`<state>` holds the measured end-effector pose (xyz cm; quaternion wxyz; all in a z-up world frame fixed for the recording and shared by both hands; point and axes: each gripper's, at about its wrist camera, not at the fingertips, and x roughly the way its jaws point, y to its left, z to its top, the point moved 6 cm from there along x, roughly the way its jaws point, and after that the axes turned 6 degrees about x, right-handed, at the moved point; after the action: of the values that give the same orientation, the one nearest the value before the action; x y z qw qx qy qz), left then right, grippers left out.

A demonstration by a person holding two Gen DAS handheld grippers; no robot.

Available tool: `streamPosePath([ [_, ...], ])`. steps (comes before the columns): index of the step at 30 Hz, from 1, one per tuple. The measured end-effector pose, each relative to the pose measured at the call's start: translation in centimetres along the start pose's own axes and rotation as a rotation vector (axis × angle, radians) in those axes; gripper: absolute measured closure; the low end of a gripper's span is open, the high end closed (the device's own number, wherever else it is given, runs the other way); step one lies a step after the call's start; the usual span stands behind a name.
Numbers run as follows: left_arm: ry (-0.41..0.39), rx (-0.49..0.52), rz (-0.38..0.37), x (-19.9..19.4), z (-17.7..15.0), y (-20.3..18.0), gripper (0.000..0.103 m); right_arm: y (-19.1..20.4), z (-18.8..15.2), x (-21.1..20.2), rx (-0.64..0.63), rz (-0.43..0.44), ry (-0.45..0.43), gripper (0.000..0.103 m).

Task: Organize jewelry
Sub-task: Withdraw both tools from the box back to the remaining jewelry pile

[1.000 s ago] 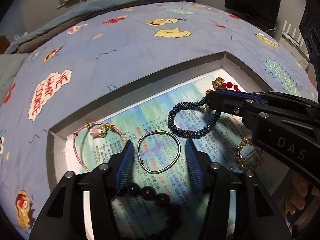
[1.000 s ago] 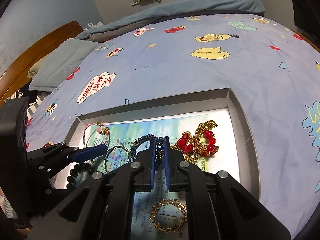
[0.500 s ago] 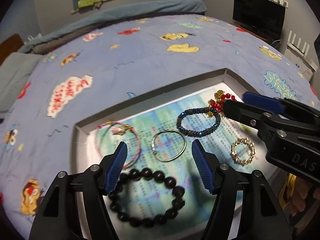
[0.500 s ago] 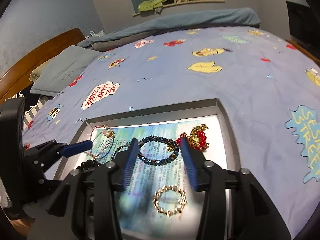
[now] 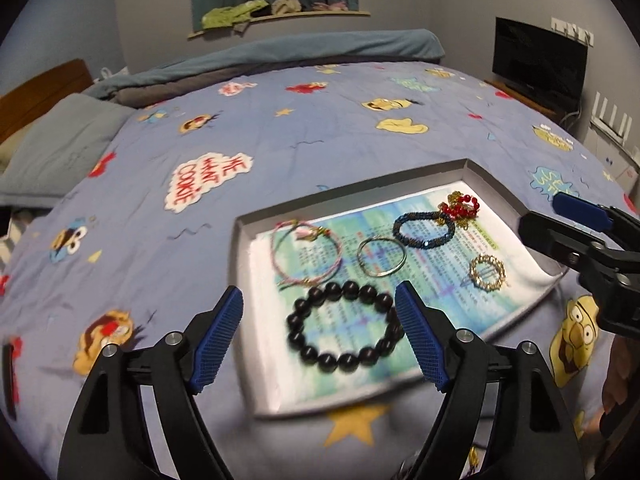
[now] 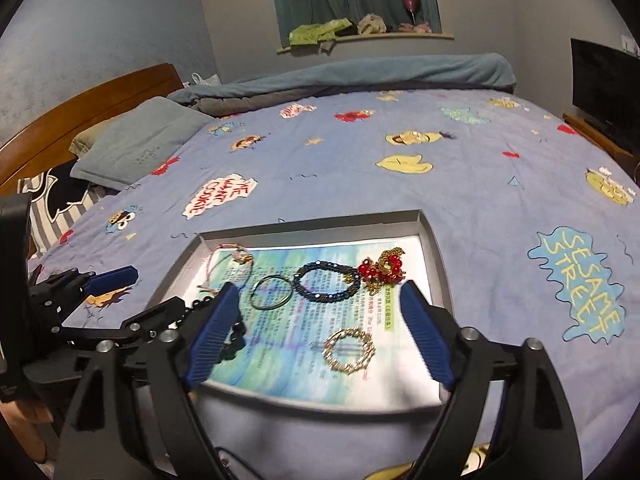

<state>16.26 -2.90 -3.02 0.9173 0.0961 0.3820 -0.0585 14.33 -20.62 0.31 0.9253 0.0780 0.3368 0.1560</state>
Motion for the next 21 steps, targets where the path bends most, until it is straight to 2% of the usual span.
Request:
streamPosePath([
  [4,-0.026,-0.014,0.014,-2.2,-1.4,0.8,0.021,0.8,-1.2,-0.8,-0.008,0.008,0.016,0.014],
  [8,-0.042,-0.009,0.026,-4.0,-2.4,1.3,0.019,1.8,-1.8,-1.6,-0.037,-0.002,0.018,0.007],
  [13,-0.071,-0.008,0.019,-6.2,-3.3,1.8,0.017,2.2,-2.1,-3.2,-0.063,-0.020,0.010,0.006],
  [21,-0.099,-0.035,-0.008,-7.5,-5.2,2.3,0.016,0.7,-3.9,-4.7,-0.054,-0.070,0.019,0.006],
])
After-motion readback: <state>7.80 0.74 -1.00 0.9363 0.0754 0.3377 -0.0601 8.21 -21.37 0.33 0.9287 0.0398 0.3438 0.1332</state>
